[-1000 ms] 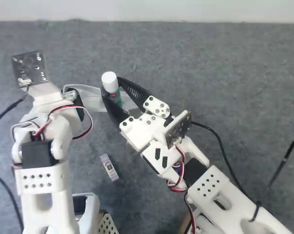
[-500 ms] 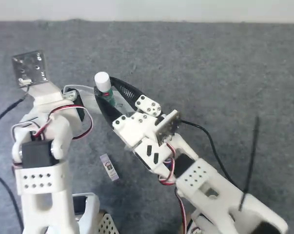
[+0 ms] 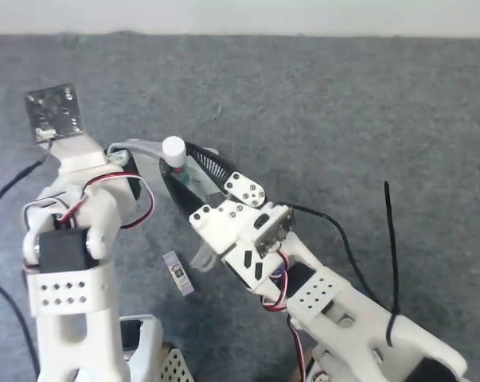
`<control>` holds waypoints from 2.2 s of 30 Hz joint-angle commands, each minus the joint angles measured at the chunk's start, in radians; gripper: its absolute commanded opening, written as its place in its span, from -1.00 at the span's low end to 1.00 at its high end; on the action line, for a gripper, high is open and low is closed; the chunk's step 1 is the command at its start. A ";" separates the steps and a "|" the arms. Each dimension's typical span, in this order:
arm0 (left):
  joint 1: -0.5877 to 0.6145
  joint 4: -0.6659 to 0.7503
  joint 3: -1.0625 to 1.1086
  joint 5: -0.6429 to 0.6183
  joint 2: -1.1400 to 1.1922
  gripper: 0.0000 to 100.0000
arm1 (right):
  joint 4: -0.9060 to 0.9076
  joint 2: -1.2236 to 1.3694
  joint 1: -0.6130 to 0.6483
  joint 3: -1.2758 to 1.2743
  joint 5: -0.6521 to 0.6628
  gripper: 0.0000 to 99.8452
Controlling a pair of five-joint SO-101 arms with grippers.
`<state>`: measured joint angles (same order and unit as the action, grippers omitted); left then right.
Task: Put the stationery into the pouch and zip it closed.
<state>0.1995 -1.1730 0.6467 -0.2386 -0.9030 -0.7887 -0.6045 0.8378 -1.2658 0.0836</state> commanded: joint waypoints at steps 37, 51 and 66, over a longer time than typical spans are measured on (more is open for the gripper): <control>0.040 0.037 -0.025 -0.014 -0.002 -0.98 | 0.332 -0.297 0.050 -0.109 0.210 -0.62; 0.041 0.040 -0.012 -0.011 -0.002 -0.98 | 0.805 -0.456 -0.081 0.071 0.060 -0.62; 0.161 0.038 -0.012 -0.014 -0.002 -0.98 | 1.316 -0.466 -0.163 0.241 0.058 -0.62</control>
<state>0.3437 -1.1730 0.6467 -0.2401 -0.9030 0.4434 -1.0296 0.6874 -1.0925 0.1573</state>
